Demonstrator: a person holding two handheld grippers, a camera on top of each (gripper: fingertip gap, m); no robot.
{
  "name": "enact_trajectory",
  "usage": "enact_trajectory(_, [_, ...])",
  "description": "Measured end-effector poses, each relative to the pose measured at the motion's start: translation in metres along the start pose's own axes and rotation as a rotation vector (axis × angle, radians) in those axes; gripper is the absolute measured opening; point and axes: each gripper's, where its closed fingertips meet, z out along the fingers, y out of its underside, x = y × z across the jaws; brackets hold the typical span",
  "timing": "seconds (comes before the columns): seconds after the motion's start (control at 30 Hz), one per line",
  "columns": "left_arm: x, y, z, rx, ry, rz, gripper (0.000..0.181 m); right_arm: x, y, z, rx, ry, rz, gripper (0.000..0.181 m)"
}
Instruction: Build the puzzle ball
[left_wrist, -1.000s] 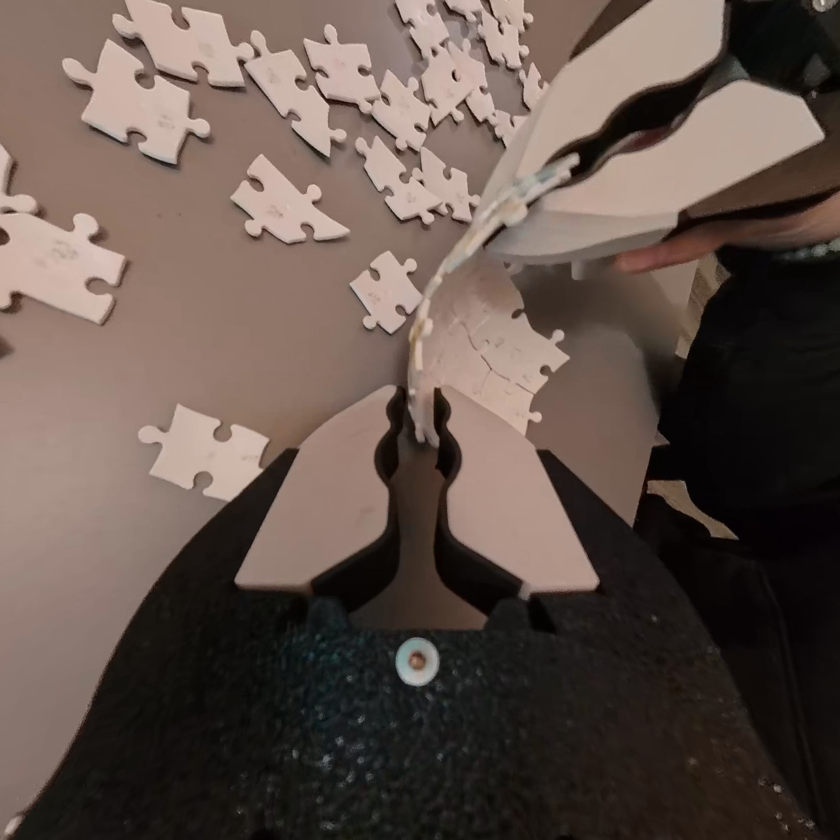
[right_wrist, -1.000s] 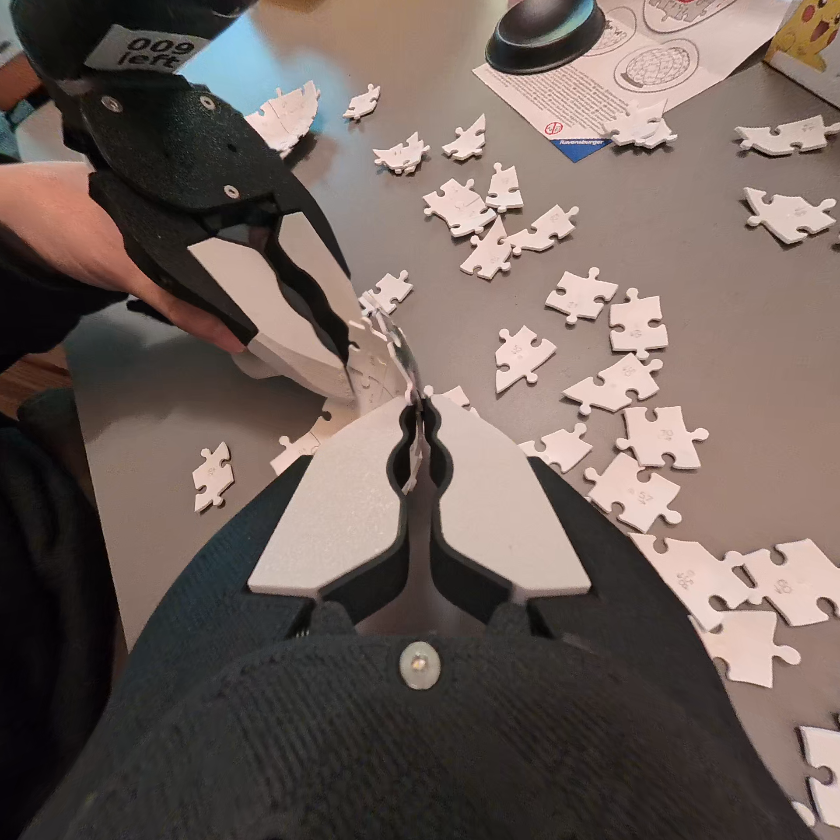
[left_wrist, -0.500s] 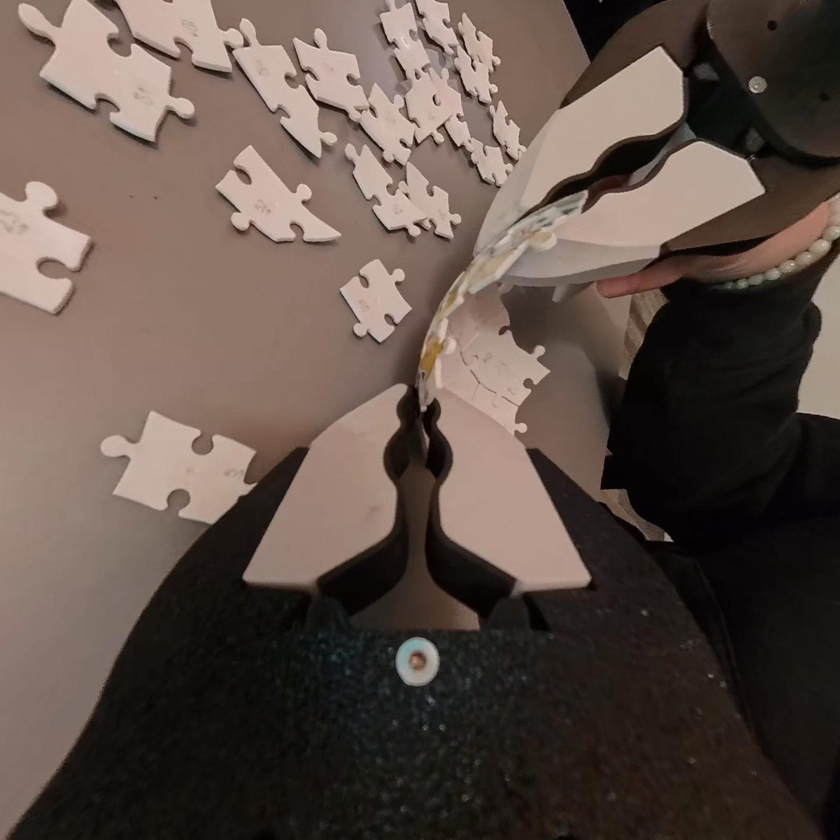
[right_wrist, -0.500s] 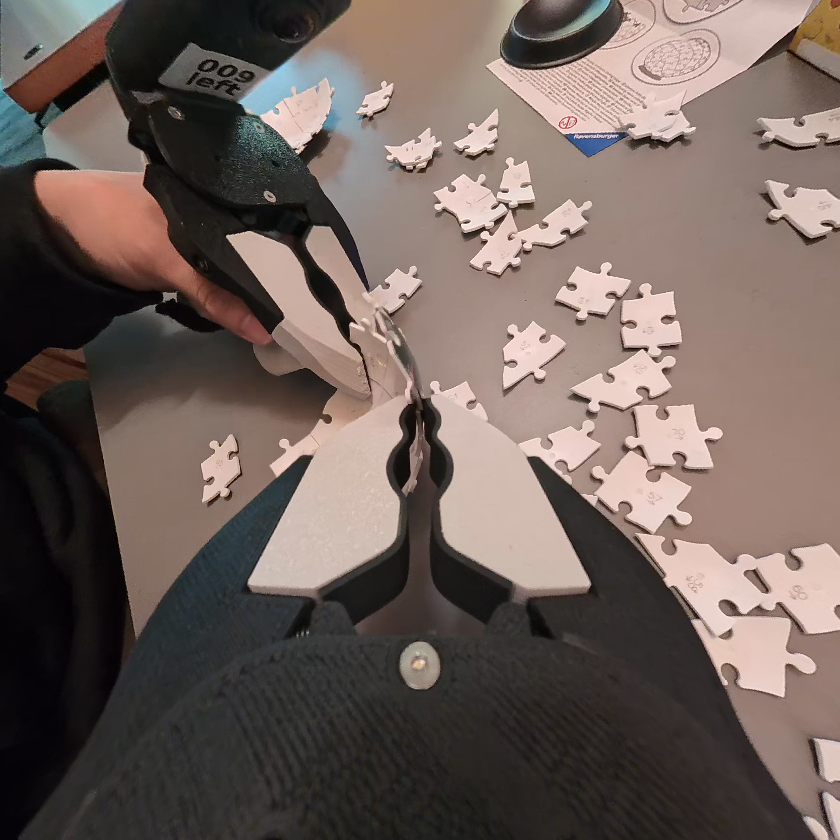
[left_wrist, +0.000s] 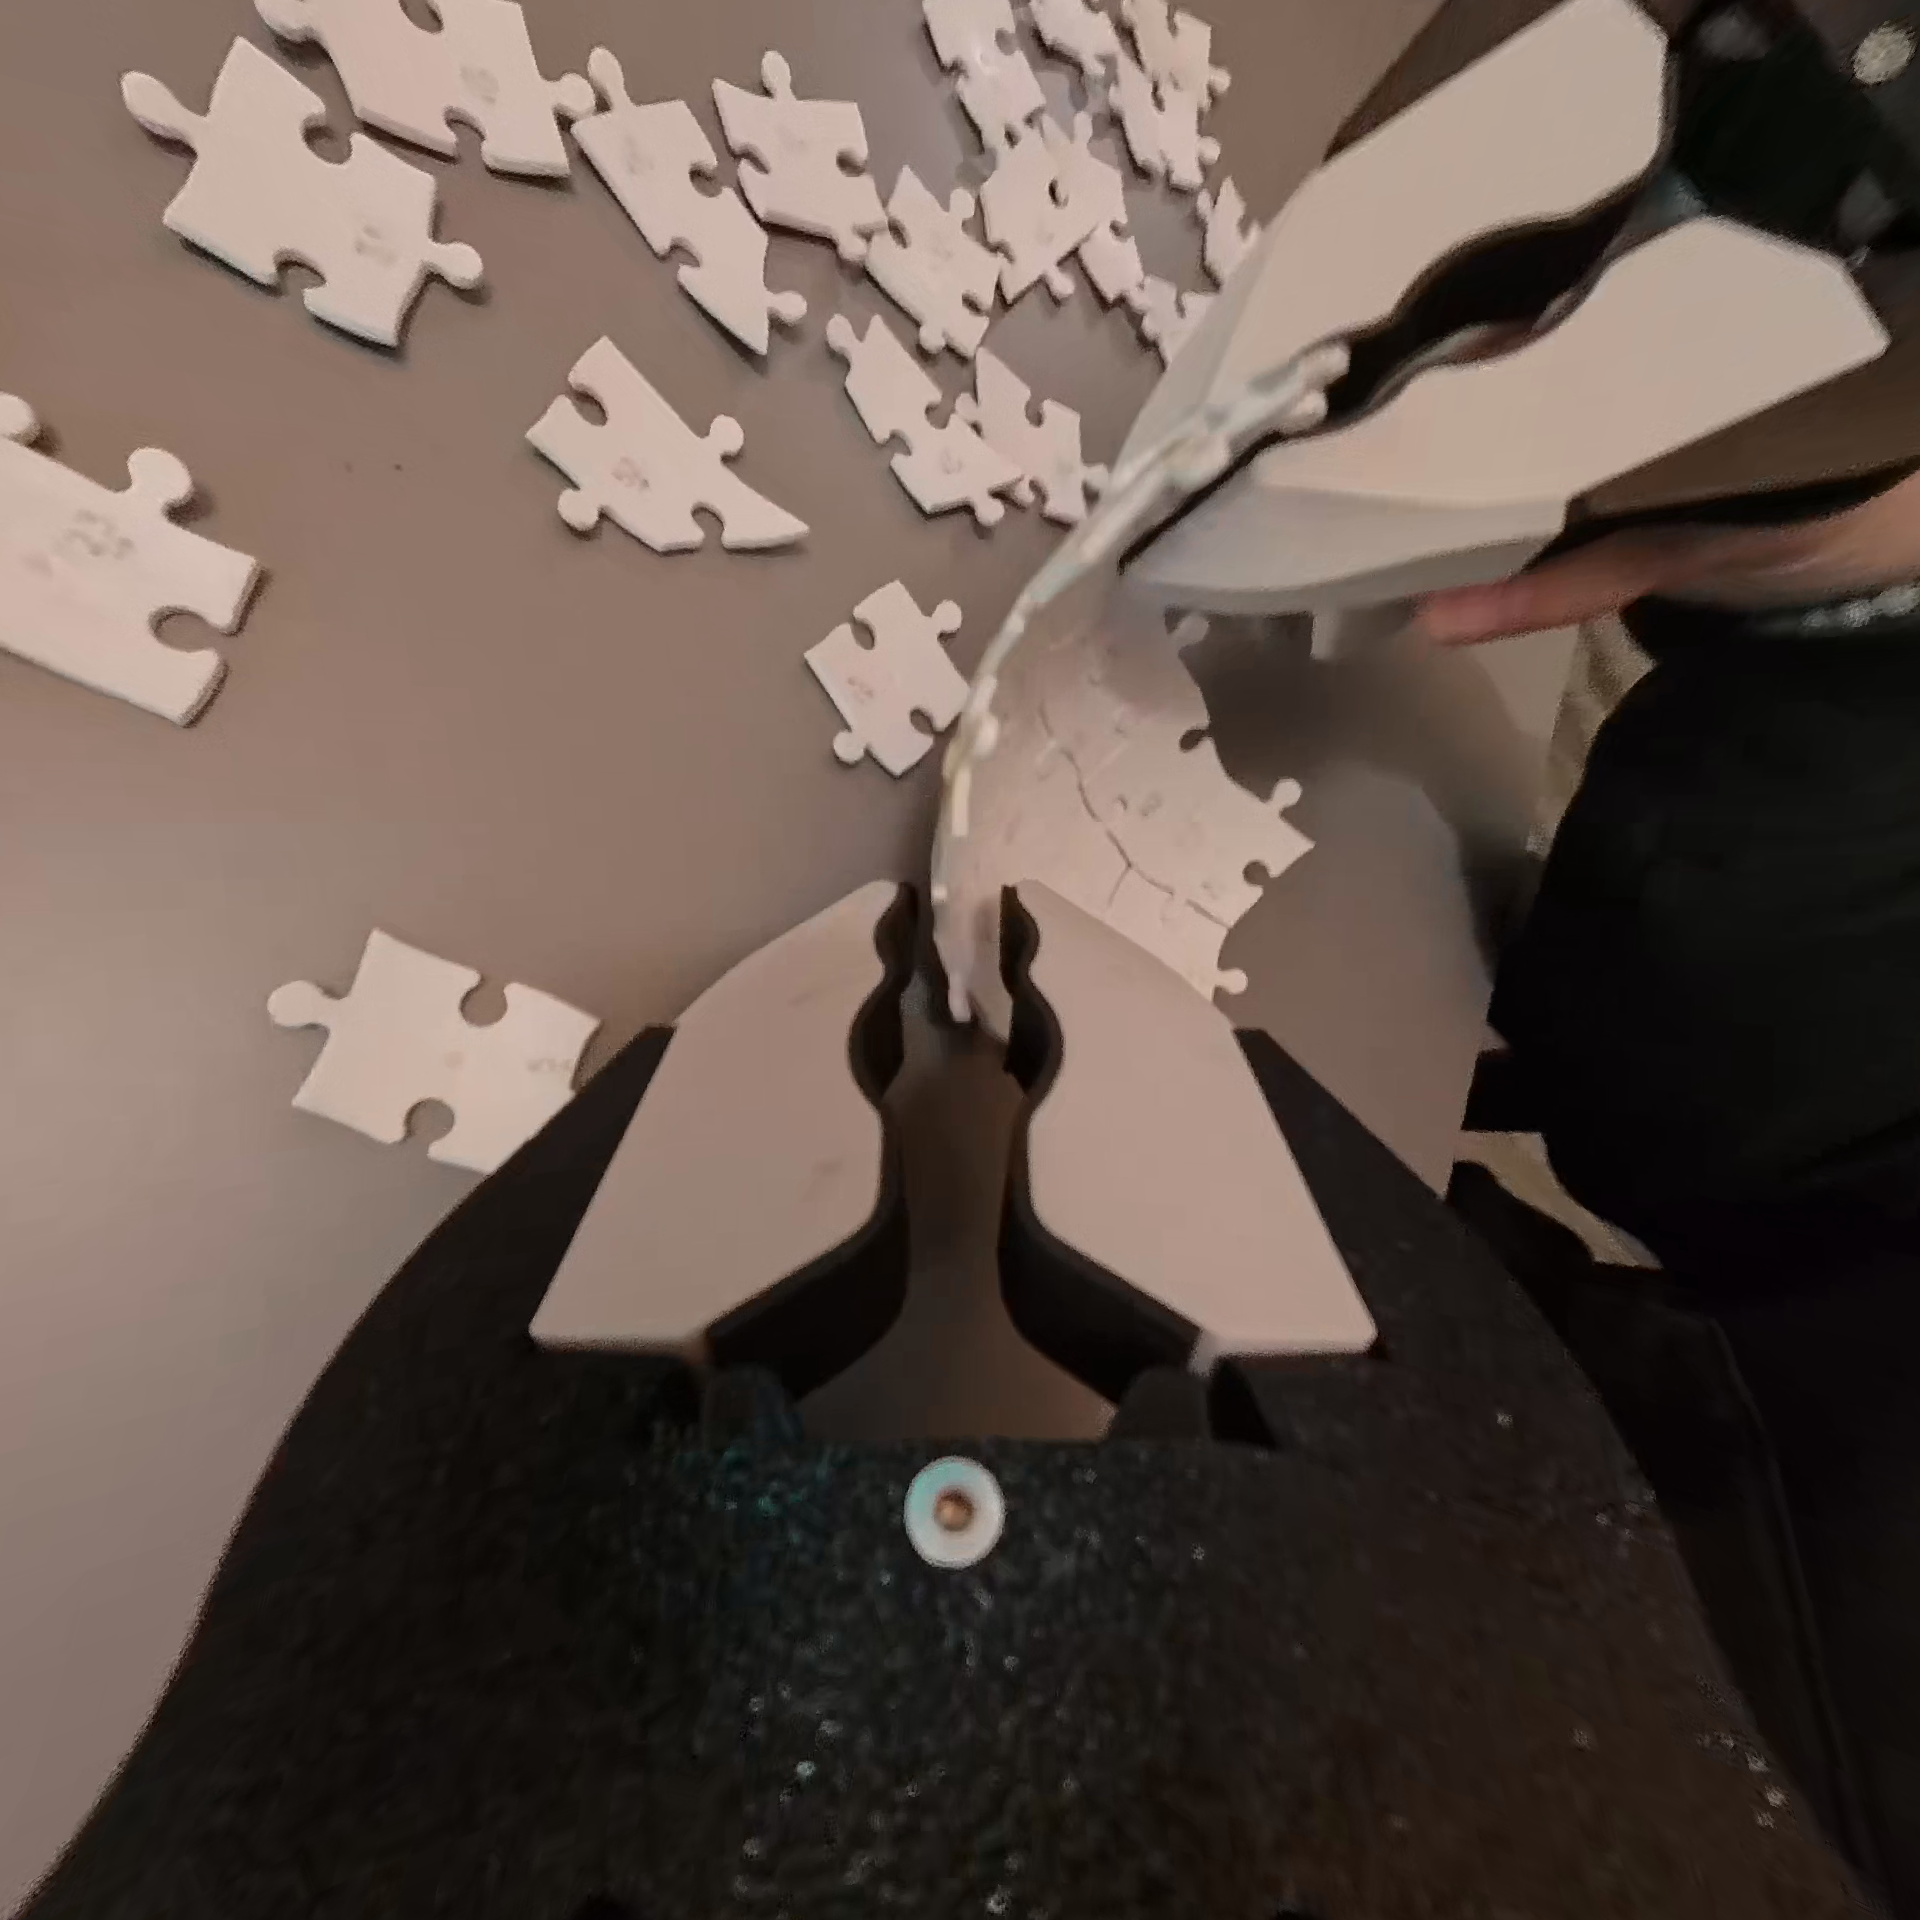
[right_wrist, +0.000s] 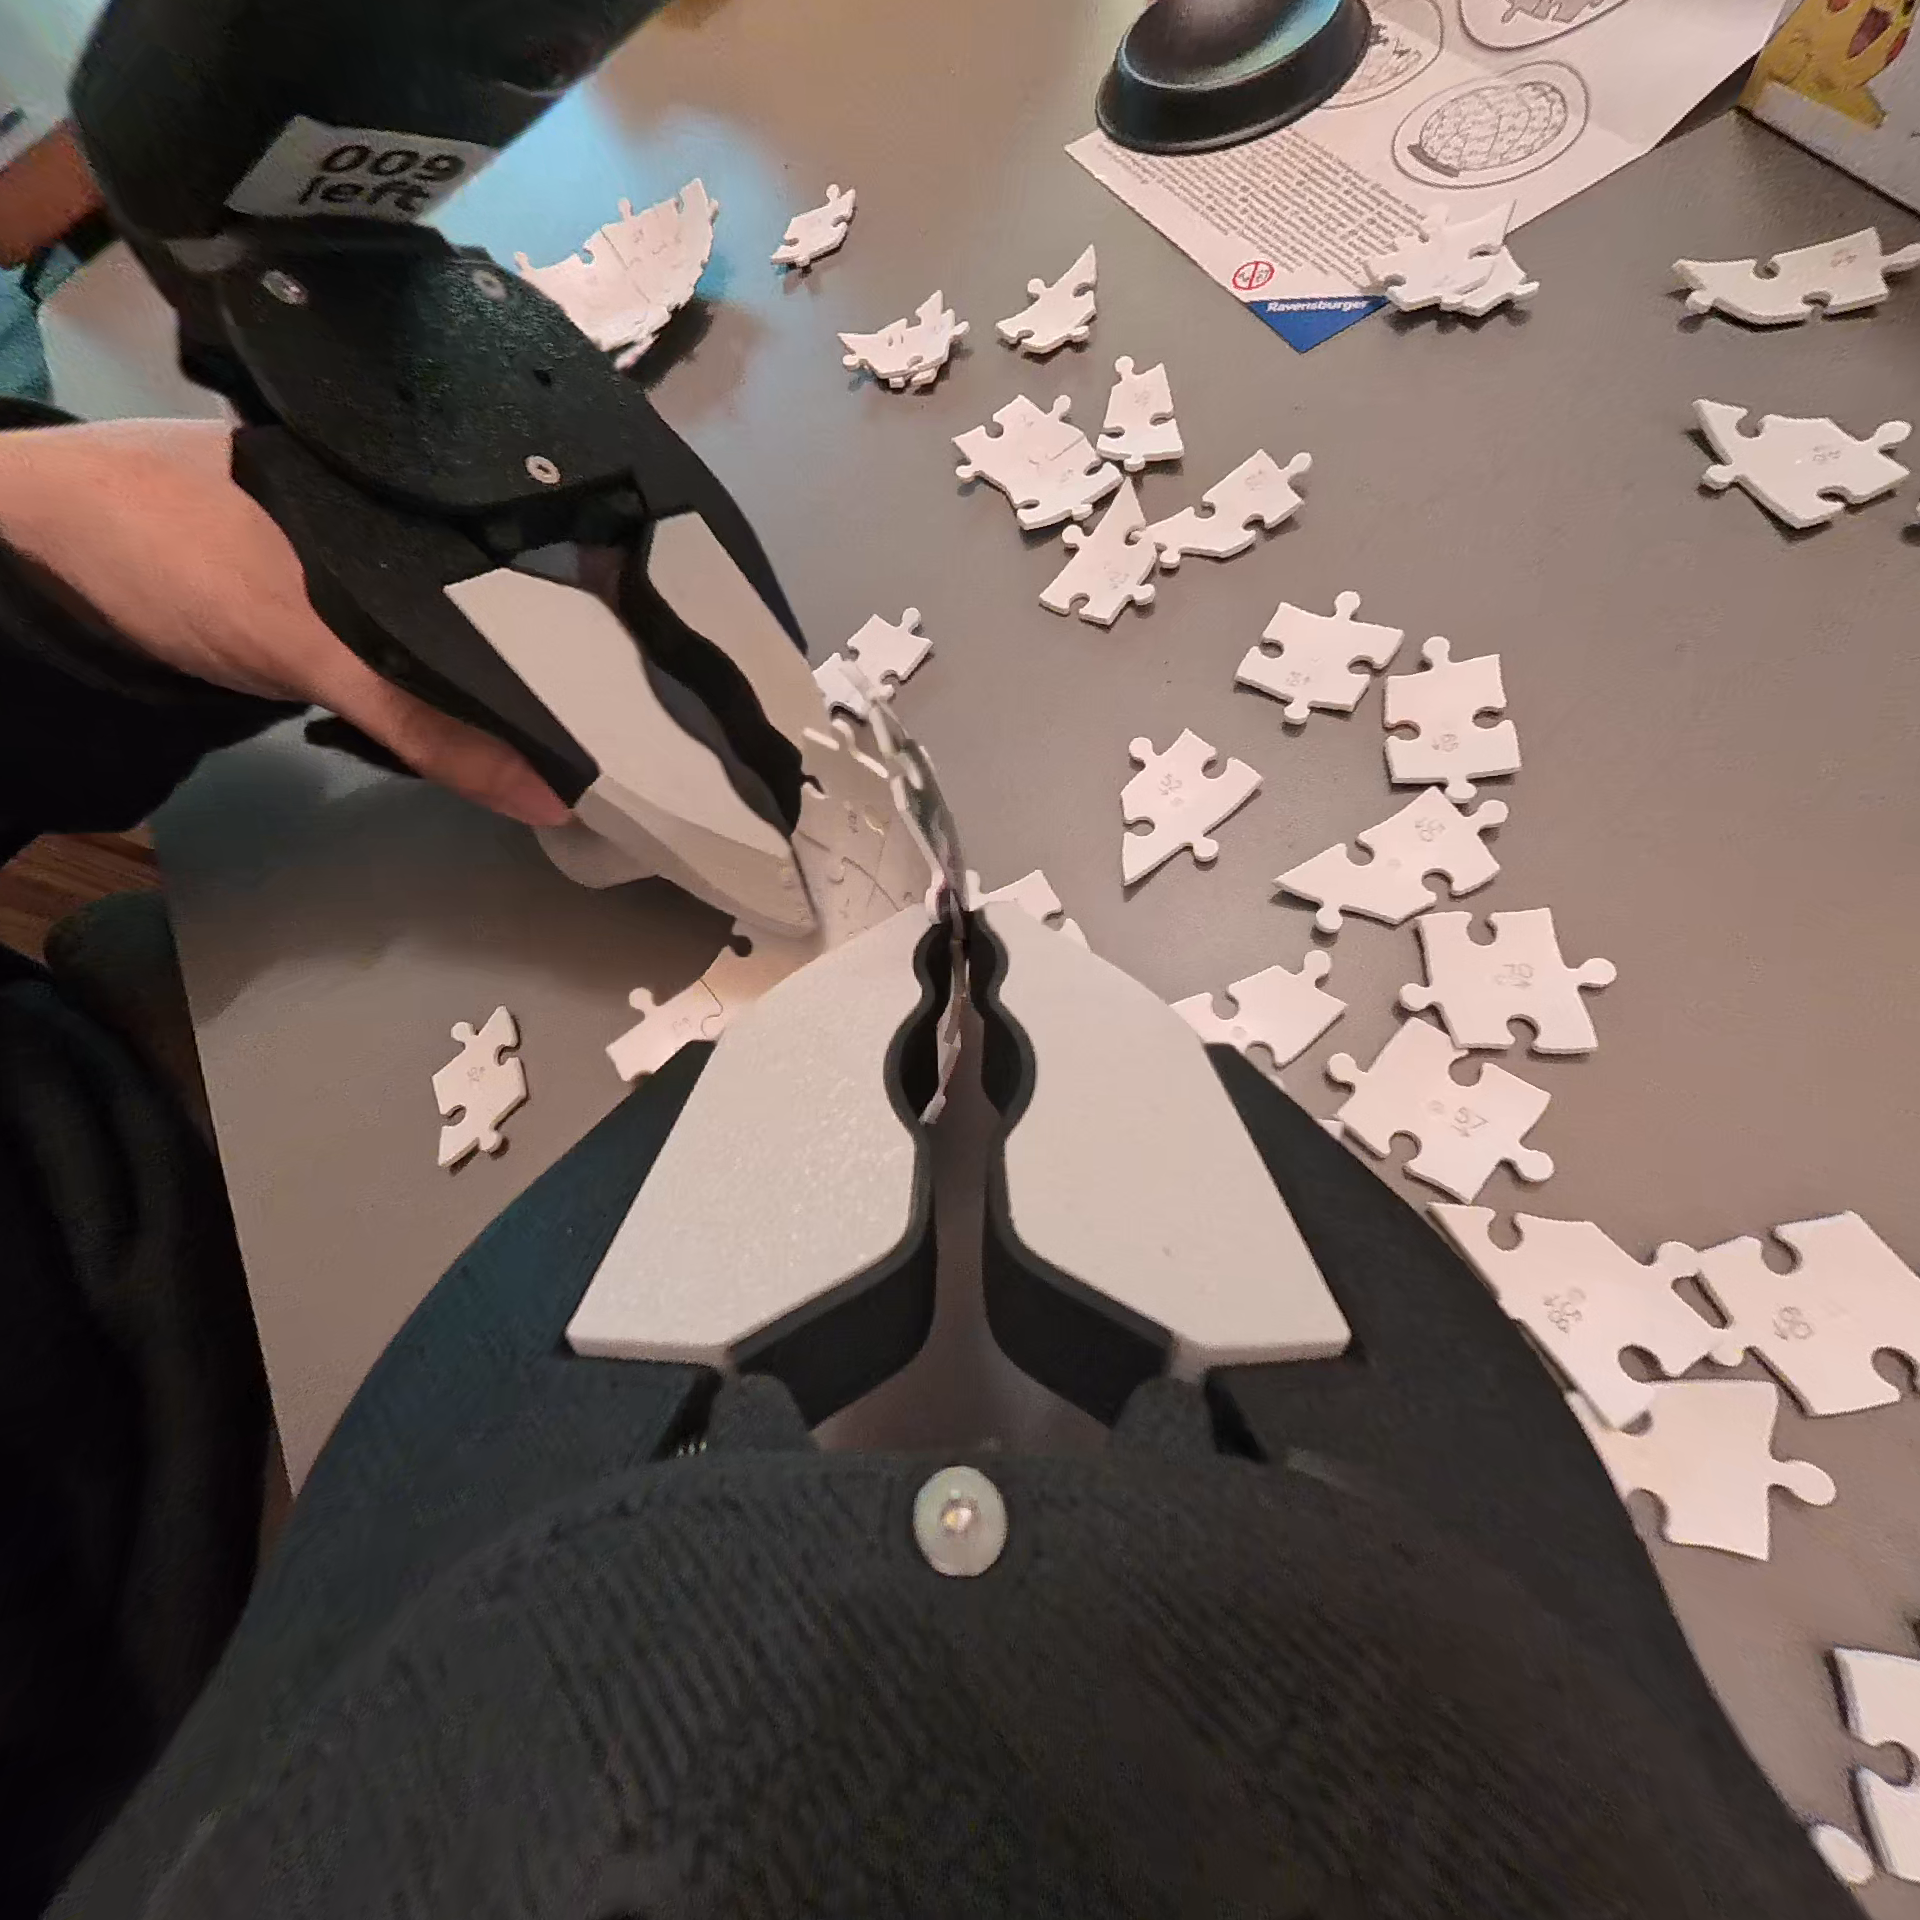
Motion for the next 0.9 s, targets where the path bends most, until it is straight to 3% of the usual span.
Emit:
enact_trajectory(0.23, [0.005, -0.003, 0.001, 0.023, 0.062, -0.015, 0.003, 0.001, 0.001, 0.000, 0.005, -0.008, 0.008, 0.003])
enact_trajectory(0.53, [0.006, -0.001, -0.004, 0.051, 0.117, -0.023, 0.008, -0.001, -0.001, -0.001, 0.020, -0.024, 0.011, 0.003])
enact_trajectory(0.8, [0.004, 0.000, -0.007, 0.059, 0.052, -0.004, 0.012, 0.001, 0.000, 0.000, 0.017, -0.019, 0.024, 0.003])
enact_trajectory(0.9, [0.001, -0.003, -0.003, 0.068, 0.047, -0.023, 0.003, -0.001, 0.000, 0.000, 0.010, -0.019, 0.014, 0.003])
